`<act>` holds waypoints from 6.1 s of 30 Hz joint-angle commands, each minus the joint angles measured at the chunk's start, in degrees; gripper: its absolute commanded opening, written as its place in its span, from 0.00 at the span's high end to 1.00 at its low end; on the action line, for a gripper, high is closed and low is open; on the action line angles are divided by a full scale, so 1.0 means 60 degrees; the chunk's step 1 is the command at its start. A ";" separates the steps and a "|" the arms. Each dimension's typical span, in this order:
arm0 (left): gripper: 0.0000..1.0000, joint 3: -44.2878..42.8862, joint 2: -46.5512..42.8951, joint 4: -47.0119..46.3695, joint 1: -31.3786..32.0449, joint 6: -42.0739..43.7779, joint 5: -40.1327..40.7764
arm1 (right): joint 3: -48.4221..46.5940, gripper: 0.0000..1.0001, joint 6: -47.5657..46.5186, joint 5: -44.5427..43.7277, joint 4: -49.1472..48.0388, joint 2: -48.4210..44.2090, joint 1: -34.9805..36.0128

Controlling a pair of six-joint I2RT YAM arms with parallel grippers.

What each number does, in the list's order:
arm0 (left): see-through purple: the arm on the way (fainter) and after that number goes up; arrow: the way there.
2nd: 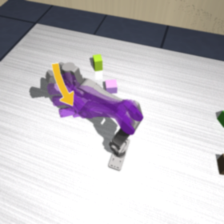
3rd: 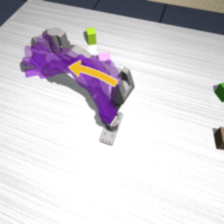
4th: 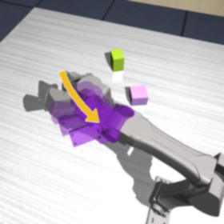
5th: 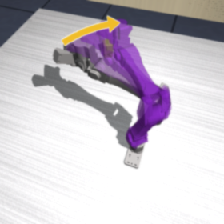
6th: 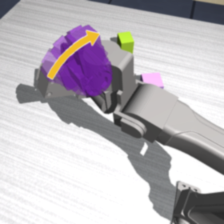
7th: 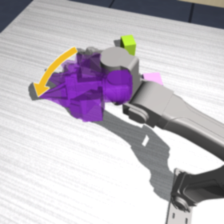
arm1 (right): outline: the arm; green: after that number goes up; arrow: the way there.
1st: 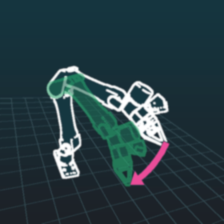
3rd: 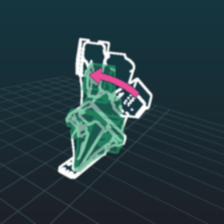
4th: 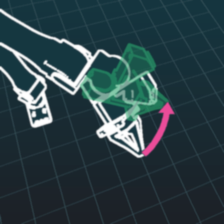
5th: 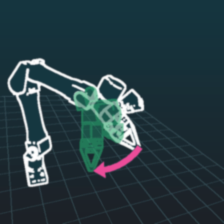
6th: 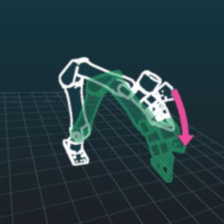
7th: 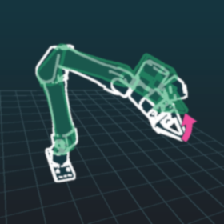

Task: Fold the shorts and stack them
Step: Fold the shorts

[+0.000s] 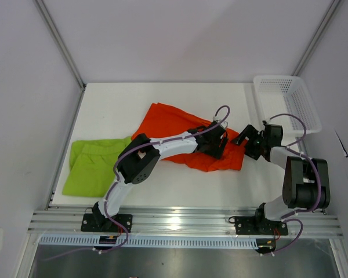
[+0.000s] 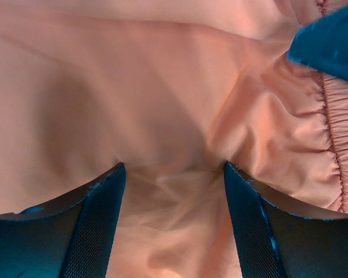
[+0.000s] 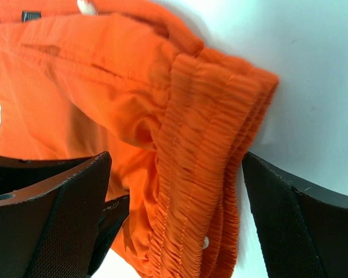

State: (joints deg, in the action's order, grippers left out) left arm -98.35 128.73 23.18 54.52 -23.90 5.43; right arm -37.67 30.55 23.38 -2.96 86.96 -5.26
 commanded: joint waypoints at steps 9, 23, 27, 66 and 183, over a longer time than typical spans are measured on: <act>0.29 0.1068 0.0065 0.0620 0.0010 -0.0001 -0.0100 | 0.1063 0.11 0.0826 0.1714 -0.0853 -0.0635 0.0158; 0.30 0.2475 -0.0375 -0.0128 0.0039 -0.0104 -0.0158 | 0.2426 0.33 0.1940 0.1465 -0.2143 -0.2671 -0.0047; 0.30 0.2504 -0.0419 -0.0201 0.0068 -0.0045 -0.0187 | 0.2397 0.38 0.2013 0.1509 -0.2362 -0.2628 -0.0047; 0.32 0.2592 -0.0668 -0.0714 0.0610 -0.0307 -0.0320 | -0.0282 1.00 0.0215 -0.0759 0.3126 -0.1061 0.0847; 0.59 1.0034 -0.6469 -0.3951 -0.4371 -0.1612 -0.0964 | -1.4375 1.00 -0.2704 -0.6869 1.3384 0.5076 0.6661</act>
State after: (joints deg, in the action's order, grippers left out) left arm -37.78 88.14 -2.92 27.33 -34.46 -1.76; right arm -119.85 12.21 -18.87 74.06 115.87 31.75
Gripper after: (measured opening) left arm 0.414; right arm 0.144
